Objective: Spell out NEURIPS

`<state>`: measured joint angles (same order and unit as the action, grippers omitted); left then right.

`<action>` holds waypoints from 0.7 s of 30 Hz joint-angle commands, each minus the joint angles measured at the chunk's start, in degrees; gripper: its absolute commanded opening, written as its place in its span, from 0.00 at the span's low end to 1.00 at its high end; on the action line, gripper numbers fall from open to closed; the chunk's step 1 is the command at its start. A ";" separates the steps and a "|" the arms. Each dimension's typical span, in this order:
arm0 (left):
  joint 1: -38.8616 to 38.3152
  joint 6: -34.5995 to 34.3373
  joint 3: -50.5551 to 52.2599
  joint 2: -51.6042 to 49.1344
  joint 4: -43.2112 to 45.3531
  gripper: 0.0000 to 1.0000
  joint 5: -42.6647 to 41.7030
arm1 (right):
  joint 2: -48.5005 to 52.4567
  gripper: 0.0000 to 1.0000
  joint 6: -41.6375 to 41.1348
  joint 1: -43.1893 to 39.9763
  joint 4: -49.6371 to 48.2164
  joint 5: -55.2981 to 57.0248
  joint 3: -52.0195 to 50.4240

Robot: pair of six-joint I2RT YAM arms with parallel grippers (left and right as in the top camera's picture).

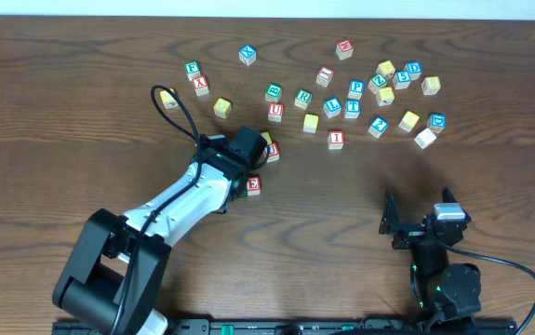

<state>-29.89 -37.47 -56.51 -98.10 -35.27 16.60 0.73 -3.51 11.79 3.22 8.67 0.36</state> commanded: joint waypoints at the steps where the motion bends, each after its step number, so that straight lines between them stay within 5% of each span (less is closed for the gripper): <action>1: -0.07 0.37 0.85 -0.76 0.28 0.08 -0.35 | -0.09 0.99 -0.70 -0.39 0.24 0.37 -0.04; 21: -0.07 3.39 0.85 -0.76 2.14 0.08 -6.16 | -0.09 0.99 -0.70 -0.39 0.24 0.37 -0.04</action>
<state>-29.89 -34.65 -56.51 -98.15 -33.04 11.25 0.73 -3.51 11.79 3.22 8.67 0.36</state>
